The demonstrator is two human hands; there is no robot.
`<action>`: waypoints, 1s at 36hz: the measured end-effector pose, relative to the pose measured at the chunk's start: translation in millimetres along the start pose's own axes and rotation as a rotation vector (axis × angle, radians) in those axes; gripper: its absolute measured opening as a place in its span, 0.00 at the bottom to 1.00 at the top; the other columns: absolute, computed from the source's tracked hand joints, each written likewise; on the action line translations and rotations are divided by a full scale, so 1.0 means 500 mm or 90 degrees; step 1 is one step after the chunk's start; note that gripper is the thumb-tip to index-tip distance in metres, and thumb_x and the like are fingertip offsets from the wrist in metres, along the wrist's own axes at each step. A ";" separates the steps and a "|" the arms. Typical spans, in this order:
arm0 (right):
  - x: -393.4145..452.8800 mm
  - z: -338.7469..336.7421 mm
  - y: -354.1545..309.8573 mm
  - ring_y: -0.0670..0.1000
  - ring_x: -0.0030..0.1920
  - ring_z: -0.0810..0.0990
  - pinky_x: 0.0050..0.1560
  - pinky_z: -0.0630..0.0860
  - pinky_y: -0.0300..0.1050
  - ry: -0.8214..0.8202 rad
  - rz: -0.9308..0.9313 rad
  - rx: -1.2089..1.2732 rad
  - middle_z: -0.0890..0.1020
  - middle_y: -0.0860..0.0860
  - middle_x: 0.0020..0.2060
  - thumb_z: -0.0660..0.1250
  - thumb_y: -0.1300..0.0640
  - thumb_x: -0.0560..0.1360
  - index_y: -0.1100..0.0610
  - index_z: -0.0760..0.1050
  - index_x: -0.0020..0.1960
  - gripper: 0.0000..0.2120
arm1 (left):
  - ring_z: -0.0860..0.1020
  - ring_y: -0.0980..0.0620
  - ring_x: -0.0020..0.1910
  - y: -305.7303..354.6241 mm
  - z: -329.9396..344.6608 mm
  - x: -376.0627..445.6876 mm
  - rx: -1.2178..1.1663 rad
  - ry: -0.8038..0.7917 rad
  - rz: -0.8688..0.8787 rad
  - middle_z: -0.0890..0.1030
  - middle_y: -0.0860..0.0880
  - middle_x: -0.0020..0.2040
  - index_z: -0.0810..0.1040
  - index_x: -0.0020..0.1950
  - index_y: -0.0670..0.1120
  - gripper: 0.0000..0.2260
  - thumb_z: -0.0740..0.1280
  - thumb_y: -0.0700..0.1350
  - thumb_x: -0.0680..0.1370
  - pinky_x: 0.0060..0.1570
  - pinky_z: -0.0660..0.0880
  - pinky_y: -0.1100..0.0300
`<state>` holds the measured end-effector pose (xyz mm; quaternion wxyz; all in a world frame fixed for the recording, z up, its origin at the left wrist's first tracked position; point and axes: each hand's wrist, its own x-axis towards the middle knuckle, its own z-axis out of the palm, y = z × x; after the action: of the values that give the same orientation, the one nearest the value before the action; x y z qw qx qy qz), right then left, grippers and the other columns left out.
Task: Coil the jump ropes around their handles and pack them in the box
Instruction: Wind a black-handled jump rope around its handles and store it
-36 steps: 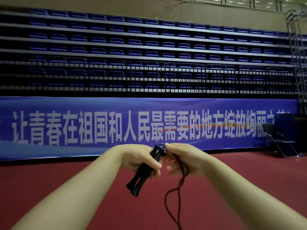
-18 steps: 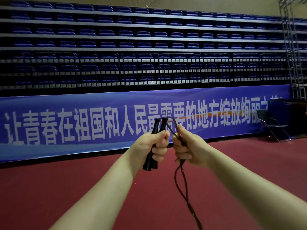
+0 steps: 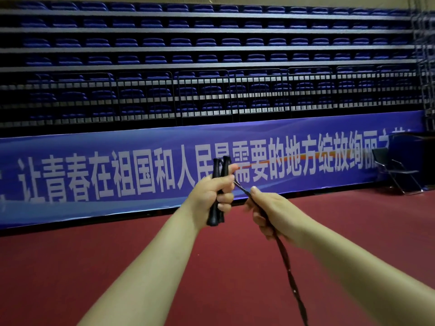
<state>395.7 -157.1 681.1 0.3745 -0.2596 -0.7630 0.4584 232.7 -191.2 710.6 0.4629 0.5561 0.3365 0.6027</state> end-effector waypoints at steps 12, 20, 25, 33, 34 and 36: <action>-0.045 -0.054 -0.148 0.41 0.38 0.78 0.40 0.77 0.37 -0.071 -0.240 -0.683 0.80 0.42 0.40 0.66 0.56 0.77 0.49 0.78 0.48 0.03 | 0.70 0.53 0.31 0.018 0.026 -0.045 0.844 -0.194 -0.166 0.74 0.52 0.36 0.77 0.49 0.61 0.06 0.70 0.50 0.75 0.33 0.69 0.61; 0.010 -0.086 -0.126 0.44 0.22 0.65 0.20 0.61 0.35 -0.242 -0.160 -0.119 0.73 0.47 0.25 0.68 0.57 0.76 0.57 0.73 0.40 0.08 | 0.66 0.55 0.26 0.039 0.046 -0.083 0.524 -0.349 -0.139 0.69 0.54 0.28 0.77 0.55 0.46 0.08 0.65 0.39 0.77 0.28 0.65 0.62; 0.025 -0.050 -0.063 0.45 0.21 0.62 0.20 0.56 0.35 -0.156 -0.132 0.058 0.73 0.52 0.26 0.62 0.53 0.78 0.56 0.68 0.41 0.10 | 0.64 0.57 0.24 0.018 -0.003 -0.067 0.295 -0.307 -0.076 0.68 0.54 0.27 0.71 0.54 0.44 0.12 0.66 0.46 0.73 0.25 0.64 0.65; 0.007 0.003 -0.006 0.44 0.27 0.65 0.27 0.58 0.36 -0.065 -0.168 0.070 0.73 0.44 0.30 0.56 0.54 0.83 0.52 0.74 0.39 0.15 | 0.66 0.59 0.23 -0.022 -0.042 -0.053 0.119 -0.265 -0.065 0.71 0.52 0.29 0.71 0.53 0.44 0.29 0.79 0.60 0.63 0.24 0.66 0.66; 0.009 0.008 -0.002 0.44 0.28 0.67 0.27 0.60 0.36 -0.022 -0.176 0.044 0.74 0.46 0.32 0.58 0.56 0.82 0.52 0.75 0.39 0.14 | 0.66 0.59 0.23 -0.025 -0.042 -0.052 0.116 -0.257 -0.068 0.72 0.52 0.30 0.71 0.52 0.44 0.30 0.79 0.60 0.62 0.23 0.66 0.66; 0.016 0.012 0.008 0.46 0.28 0.68 0.27 0.63 0.37 0.060 -0.181 0.015 0.73 0.48 0.31 0.61 0.57 0.81 0.56 0.78 0.42 0.11 | 0.67 0.59 0.23 -0.029 -0.036 -0.049 0.102 -0.252 -0.079 0.74 0.52 0.32 0.72 0.53 0.45 0.31 0.79 0.60 0.61 0.23 0.67 0.67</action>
<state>386.1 -152.5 678.6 0.4740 -0.1658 -0.7682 0.3972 216.3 -207.3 685.7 0.5102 0.6769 0.3196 0.4234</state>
